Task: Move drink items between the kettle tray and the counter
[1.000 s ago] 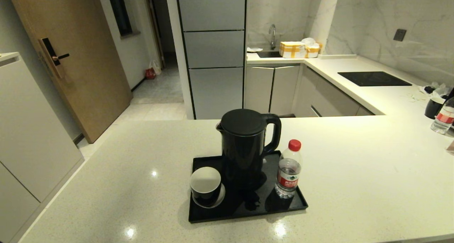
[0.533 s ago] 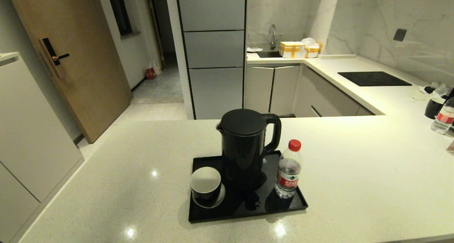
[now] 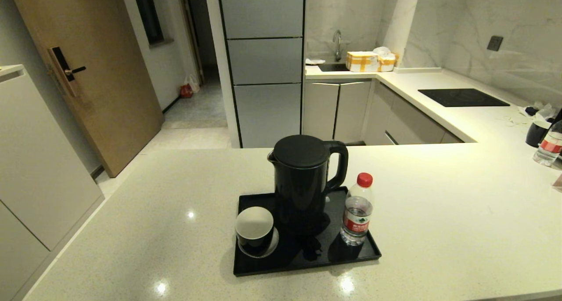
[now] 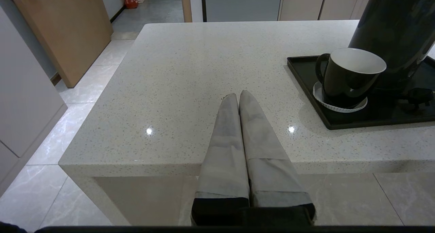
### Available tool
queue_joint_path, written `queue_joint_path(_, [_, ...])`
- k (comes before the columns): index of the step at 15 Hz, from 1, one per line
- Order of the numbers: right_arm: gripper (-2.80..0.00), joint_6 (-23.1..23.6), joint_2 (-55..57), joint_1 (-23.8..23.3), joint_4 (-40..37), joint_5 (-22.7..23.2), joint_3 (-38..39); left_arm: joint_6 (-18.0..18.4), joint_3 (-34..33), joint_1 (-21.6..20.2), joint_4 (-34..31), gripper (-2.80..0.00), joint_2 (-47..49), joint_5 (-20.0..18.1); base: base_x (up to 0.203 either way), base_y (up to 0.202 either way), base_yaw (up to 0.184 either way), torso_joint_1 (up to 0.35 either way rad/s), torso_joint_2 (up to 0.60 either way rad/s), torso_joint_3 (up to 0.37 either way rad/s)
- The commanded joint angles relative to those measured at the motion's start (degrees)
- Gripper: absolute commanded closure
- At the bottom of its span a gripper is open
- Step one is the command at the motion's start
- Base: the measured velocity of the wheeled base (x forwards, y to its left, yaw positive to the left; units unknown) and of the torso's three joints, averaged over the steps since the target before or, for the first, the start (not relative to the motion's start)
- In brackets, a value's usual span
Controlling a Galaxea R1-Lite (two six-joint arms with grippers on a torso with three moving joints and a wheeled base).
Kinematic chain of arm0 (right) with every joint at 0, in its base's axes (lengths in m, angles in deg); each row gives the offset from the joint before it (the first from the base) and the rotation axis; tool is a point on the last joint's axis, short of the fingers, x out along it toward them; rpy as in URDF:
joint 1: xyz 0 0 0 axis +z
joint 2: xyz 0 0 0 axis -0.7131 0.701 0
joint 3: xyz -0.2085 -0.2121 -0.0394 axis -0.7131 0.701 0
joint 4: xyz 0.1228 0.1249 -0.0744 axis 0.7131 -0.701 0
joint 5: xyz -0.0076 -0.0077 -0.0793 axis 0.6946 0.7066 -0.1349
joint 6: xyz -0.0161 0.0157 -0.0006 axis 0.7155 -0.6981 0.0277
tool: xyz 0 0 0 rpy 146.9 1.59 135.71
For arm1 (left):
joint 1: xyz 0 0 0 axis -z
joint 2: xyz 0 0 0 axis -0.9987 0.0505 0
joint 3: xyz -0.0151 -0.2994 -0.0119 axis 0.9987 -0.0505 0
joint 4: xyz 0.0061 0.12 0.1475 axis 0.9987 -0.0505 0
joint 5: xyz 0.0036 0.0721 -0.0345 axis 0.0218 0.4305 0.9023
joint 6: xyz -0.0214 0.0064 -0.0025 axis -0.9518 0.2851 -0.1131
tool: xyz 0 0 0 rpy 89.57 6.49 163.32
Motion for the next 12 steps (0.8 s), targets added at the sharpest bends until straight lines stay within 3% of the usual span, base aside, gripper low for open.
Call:
queue_joint_path(1, [0.00,0.0,0.1,0.0,-0.1,0.0,0.1,0.0,0.0,0.0,0.0,0.00,0.1,0.0,0.000,0.000,0.000,0.000,0.00,0.000])
queue_joint_path(12, [0.00,0.1,0.1,0.0,-0.1,0.0,0.1,0.0,0.0,0.0,0.0,0.00,0.1,0.0,0.000,0.000,0.000,0.000,0.00,0.000])
